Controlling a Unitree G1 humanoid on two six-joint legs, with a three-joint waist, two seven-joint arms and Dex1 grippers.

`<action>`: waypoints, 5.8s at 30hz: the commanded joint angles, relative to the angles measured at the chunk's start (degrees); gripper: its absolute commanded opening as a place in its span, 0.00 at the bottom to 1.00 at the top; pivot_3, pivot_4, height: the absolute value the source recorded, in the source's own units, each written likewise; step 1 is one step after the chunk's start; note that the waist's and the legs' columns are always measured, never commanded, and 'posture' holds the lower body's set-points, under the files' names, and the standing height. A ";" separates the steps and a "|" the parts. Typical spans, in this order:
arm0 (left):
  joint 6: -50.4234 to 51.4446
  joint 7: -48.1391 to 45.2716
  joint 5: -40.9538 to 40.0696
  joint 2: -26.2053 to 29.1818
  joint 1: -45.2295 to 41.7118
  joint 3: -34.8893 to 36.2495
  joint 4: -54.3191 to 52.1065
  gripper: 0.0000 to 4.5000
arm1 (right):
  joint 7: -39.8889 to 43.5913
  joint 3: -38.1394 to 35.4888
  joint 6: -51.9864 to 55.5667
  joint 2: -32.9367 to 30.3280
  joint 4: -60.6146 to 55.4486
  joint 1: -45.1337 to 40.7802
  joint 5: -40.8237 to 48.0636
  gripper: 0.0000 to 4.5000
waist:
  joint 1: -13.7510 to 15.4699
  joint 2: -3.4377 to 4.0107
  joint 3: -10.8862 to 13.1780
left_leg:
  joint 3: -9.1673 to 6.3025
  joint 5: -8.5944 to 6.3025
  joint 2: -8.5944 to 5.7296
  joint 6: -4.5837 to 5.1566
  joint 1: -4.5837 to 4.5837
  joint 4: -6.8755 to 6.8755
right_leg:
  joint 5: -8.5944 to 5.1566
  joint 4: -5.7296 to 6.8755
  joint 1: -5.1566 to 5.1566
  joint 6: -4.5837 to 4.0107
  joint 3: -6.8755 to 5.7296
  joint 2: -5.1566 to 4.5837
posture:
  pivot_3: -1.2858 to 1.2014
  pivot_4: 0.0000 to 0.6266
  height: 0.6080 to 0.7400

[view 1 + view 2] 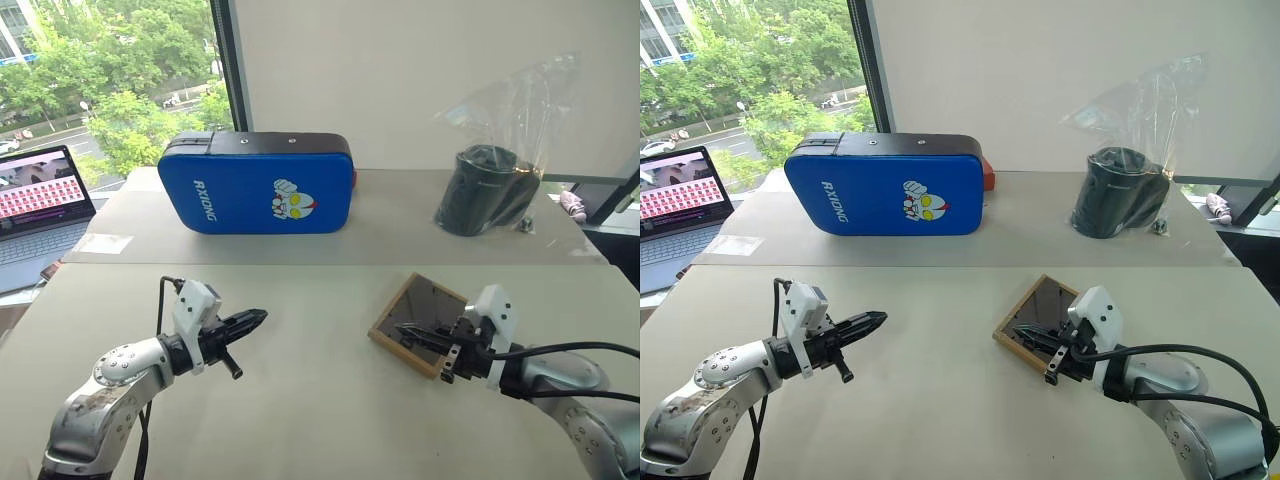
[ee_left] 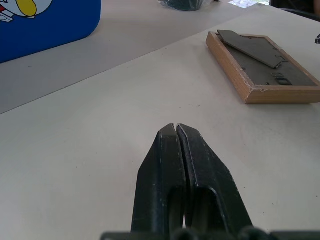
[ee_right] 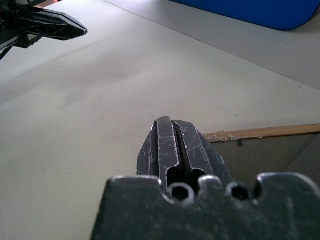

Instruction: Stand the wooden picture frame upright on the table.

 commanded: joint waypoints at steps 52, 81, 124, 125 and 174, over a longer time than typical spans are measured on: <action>-1.98 -14.47 29.67 11.98 8.56 -10.53 4.05 0.02 | -19.62 30.63 23.90 10.39 -1.37 -16.90 -18.22 0.00 | -3.29 0.18 -0.16 | -0.38 -0.02 0.24 0.16 1.02 -0.63 | -0.83 1.07 0.21 -0.10 0.11 0.49 | 0.52 0.24 1.00; -27.65 -13.70 30.89 19.87 0.26 -10.78 19.36 0.02 | -16.34 28.68 21.84 8.53 2.15 -15.45 -18.49 0.00 | -1.70 0.24 -0.20 | -0.38 0.02 0.26 0.13 0.93 -0.73 | -0.89 1.01 0.06 -0.19 0.11 0.52 | 0.52 0.24 1.00; -113.84 45.02 88.85 10.85 -24.79 -31.69 65.15 0.27 | -16.36 29.53 22.15 12.89 4.29 -19.56 -17.96 0.00 | 1.25 0.48 -0.43 | -0.37 0.20 0.10 -0.20 0.54 -0.72 | -0.89 0.78 0.00 0.16 -0.01 0.32 | 0.52 0.24 1.00; -113.74 45.27 88.71 10.93 -24.64 -31.74 64.92 0.27 | -16.16 29.11 22.16 12.49 4.23 -19.51 -17.90 0.00 | 1.25 0.48 -0.43 | -0.37 0.21 0.10 -0.20 0.54 -0.72 | -0.89 0.78 0.00 0.16 -0.01 0.32 | 0.52 0.24 1.00; -107.53 45.44 83.92 11.56 -20.29 -34.07 57.72 0.27 | 20.61 27.10 17.62 11.31 36.84 -44.32 -7.61 0.98 | 0.26 0.54 -0.43 | -0.43 0.24 0.10 -0.25 0.08 -0.71 | -0.59 1.01 -0.57 -0.35 -0.02 0.33 | 0.52 0.24 1.00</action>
